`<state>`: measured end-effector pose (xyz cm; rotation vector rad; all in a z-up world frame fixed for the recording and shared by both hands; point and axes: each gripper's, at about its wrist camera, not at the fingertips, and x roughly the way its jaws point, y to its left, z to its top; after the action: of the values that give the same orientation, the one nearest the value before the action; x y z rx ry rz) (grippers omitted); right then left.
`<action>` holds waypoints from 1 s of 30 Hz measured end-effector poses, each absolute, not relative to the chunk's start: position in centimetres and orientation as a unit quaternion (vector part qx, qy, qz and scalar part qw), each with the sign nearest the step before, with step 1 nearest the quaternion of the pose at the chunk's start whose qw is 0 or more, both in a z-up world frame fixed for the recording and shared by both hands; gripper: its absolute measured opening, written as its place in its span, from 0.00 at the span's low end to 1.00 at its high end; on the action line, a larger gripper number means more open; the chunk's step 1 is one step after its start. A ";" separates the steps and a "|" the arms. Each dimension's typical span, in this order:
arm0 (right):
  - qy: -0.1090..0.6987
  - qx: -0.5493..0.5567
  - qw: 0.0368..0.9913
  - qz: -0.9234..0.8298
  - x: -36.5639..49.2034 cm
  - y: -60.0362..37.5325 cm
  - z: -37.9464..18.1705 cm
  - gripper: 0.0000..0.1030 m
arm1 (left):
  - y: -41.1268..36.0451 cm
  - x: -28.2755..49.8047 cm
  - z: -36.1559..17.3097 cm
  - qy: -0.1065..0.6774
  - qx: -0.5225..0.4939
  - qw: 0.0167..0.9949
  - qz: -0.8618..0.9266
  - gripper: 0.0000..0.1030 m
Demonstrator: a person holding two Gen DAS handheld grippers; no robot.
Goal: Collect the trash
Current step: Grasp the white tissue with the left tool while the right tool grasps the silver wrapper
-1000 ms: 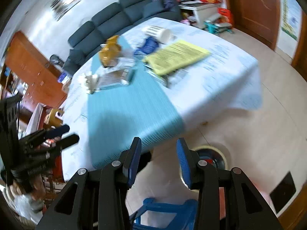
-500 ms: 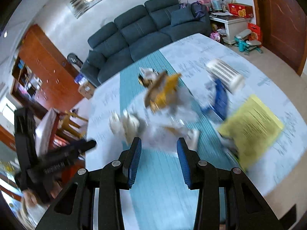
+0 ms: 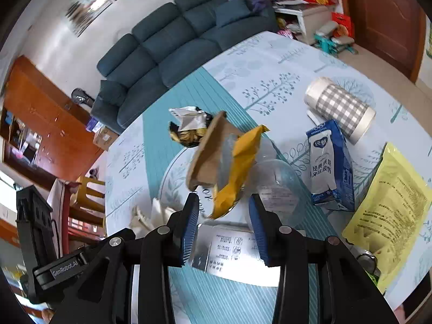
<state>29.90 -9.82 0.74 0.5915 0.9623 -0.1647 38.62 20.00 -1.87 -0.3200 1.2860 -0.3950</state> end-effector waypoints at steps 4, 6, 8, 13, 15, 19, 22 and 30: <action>0.457 0.282 0.839 -0.084 30.5 -10.0 -0.3 0.38 | 19.4 39.4 -3.0 0.602 -0.150 0.765 -0.170 0.66; 0.459 0.278 0.840 -0.087 30.7 -9.9 -0.8 0.34 | 19.1 39.6 -3.5 0.607 -0.150 0.764 -0.163 0.66; 0.462 0.273 0.839 -0.087 30.9 -9.7 -1.3 0.26 | 18.7 39.8 -3.9 0.610 -0.153 0.761 -0.157 0.67; 0.456 0.287 0.838 -0.084 30.5 -10.1 -2.2 0.11 | 17.6 40.4 -5.1 0.617 -0.161 0.758 -0.137 0.70; 0.450 0.295 0.839 -0.079 30.0 -10.4 -2.4 0.08 | 17.4 40.6 -5.4 0.615 -0.162 0.761 -0.129 0.70; 0.443 0.307 0.840 -0.068 28.8 -11.0 -2.4 0.07 | 17.6 40.8 -5.9 0.613 -0.179 0.761 -0.116 0.70; 0.441 0.296 0.845 -0.060 28.2 -11.3 -2.0 0.07 | 17.7 40.8 -6.2 0.611 -0.189 0.760 -0.111 0.70; 0.424 0.233 0.873 -0.061 28.4 -12.3 0.8 0.26 | 16.2 40.5 -5.0 0.580 -0.126 0.796 -0.120 0.54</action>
<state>28.40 -12.33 0.81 0.4877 0.8862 -0.1280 40.51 16.22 -4.96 -0.2700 1.2461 -0.2586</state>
